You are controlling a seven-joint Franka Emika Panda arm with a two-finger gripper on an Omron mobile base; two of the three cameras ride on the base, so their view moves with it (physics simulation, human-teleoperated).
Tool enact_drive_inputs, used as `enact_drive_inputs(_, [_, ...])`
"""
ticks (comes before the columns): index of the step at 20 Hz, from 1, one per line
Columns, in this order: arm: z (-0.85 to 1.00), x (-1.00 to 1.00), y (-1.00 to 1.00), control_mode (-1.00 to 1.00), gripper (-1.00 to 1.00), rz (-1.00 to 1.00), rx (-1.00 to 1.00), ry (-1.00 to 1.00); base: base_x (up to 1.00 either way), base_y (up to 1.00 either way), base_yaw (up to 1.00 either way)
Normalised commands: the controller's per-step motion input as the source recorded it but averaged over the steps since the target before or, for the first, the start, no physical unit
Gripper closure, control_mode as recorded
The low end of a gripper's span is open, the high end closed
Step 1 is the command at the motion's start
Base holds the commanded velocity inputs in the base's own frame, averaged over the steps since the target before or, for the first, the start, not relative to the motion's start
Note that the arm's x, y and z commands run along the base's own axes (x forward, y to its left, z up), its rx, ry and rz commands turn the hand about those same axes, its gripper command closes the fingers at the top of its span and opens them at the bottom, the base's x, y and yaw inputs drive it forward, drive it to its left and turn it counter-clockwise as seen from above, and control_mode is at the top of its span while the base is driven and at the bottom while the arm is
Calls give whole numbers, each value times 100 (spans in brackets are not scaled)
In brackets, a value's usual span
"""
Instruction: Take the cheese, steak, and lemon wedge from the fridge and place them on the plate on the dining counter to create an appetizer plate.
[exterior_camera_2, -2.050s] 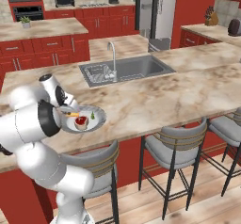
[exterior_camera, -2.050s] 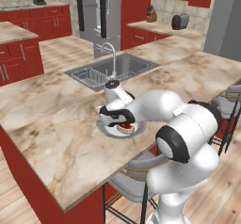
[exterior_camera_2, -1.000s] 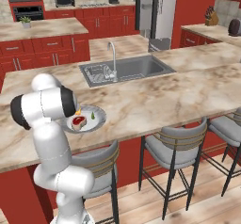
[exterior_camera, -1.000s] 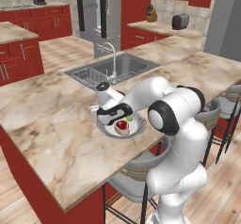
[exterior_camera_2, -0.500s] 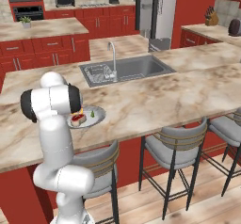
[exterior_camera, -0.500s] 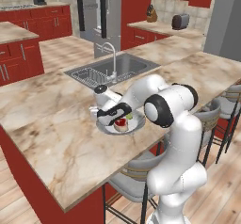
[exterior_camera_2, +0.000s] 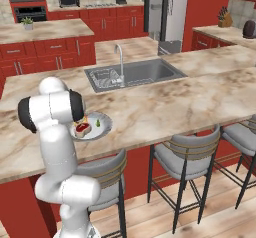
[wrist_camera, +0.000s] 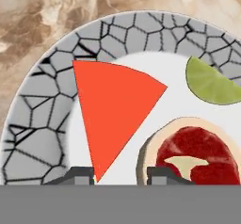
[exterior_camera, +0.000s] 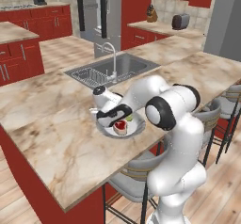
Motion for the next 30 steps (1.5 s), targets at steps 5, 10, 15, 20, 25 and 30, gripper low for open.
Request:
enact_drive_inputs(5, [62,-74,-34,-100,-100,-7,0,0,0,0,0])
enact_drive_inputs(10, [100,-74,-34,-100,-100,-1,0,0,0,0,0])
enact_drive_inputs(15, [95,-89,-56,-100,-100,1,0,-3,0,0,0])
enact_drive_inputs(20, [93,-78,-67,-100,-100,19,0,-11,0,0,0])
enact_drive_inputs(25, [66,-95,-76,-100,-100,32,1,-16,0,0,0])
enact_drive_inputs(30, [20,-100,-83,-100,-100,43,9,-21,0,0,0])
